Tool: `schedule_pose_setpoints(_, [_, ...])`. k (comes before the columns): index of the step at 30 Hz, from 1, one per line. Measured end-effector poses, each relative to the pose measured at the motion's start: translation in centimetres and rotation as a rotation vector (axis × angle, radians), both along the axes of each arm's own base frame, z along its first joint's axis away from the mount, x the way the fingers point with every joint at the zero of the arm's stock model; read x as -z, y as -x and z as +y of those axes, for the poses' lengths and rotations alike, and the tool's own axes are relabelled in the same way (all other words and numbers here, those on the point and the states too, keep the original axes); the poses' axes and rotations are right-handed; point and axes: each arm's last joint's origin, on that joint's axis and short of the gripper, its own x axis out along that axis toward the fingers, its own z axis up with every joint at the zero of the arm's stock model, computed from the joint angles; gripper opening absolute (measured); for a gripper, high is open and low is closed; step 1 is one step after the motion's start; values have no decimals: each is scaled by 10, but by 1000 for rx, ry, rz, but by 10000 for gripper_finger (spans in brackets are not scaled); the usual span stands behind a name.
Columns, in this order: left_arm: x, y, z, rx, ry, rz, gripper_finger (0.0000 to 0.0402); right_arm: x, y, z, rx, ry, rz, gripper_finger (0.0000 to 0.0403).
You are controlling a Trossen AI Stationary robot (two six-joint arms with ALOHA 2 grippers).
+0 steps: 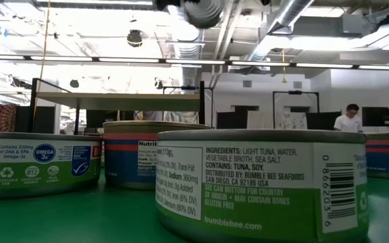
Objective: Stack canned seafood by type on shelf
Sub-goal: Put the green tuna can on the shelf
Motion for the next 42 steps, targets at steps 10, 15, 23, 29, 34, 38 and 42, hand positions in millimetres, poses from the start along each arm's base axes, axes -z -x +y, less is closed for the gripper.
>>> schedule_pose_setpoints(10, [23,38,13,-331,-204,218,137,-9,27,-17,197,38,24,323])
schedule_pose_setpoints(15, [56,42,32,-448,-370,304,137,-3,23,-19,285,9,49,321])
schedule_pose_setpoints(23, [79,12,51,-442,-609,288,145,4,17,-21,348,-20,78,321])
schedule_pose_setpoints(29, [100,-1,68,-348,-603,365,146,2,20,-21,381,-47,58,321])
schedule_pose_setpoints(34, [110,-4,72,-357,-569,397,184,3,20,-21,385,-56,57,320])
schedule_pose_setpoints(38, [110,0,65,-311,-494,433,221,4,21,-23,407,-91,62,320])
schedule_pose_setpoints(42, [100,2,62,-287,-410,424,259,5,22,-26,421,-100,71,320])
